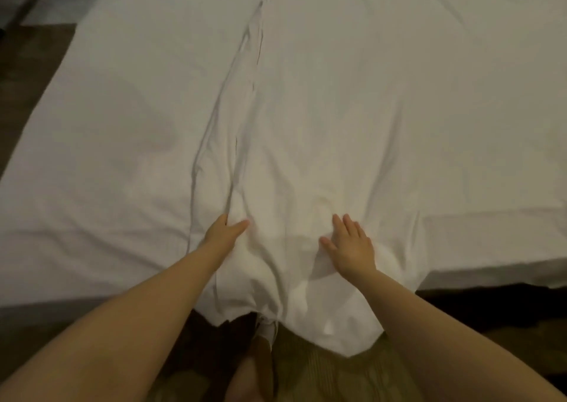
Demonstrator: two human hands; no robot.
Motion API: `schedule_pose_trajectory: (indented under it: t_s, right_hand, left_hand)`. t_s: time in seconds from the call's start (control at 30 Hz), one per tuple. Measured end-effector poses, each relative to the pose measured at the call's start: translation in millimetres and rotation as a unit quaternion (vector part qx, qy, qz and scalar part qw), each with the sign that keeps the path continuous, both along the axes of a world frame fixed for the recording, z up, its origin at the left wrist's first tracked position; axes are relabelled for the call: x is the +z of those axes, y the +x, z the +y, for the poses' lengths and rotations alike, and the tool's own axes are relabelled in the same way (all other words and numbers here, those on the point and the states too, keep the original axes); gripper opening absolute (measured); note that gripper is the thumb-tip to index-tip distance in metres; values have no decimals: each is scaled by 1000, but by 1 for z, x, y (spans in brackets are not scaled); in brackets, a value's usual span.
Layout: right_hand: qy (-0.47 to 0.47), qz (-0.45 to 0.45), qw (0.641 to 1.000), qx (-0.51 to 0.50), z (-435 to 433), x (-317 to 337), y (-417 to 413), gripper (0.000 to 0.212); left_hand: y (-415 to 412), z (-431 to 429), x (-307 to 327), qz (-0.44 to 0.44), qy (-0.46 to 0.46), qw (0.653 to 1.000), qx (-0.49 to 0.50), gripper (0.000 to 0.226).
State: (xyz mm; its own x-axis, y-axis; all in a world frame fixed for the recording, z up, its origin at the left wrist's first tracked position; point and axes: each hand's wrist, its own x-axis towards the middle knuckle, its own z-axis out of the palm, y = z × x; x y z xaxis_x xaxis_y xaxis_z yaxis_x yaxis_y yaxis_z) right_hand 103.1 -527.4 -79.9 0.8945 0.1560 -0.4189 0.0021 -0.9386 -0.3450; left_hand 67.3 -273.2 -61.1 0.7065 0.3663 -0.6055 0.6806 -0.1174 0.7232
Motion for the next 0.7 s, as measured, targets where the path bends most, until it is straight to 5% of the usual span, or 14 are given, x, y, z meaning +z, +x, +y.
schedule_pose_trajectory:
  t_s: [0.17,0.3,0.5,0.7]
  right_hand:
    - [20,23,1000,6,24,0,-43,64]
    - [104,-3,995,1,57,4,-63,64]
    - [401,27,894,-200,121,42,-82,46]
    - [383,50,884,-262,148,48,-74,42]
  left_hand:
    - [-39,-7,-1,15,-109,994,11,51]
    - [-44,-21,4,-15,-29,999,12,36]
    - [-53,-41,26,-55,-14,996,-64,15]
    - [-69,-31,26,-70,27,972,-223,24]
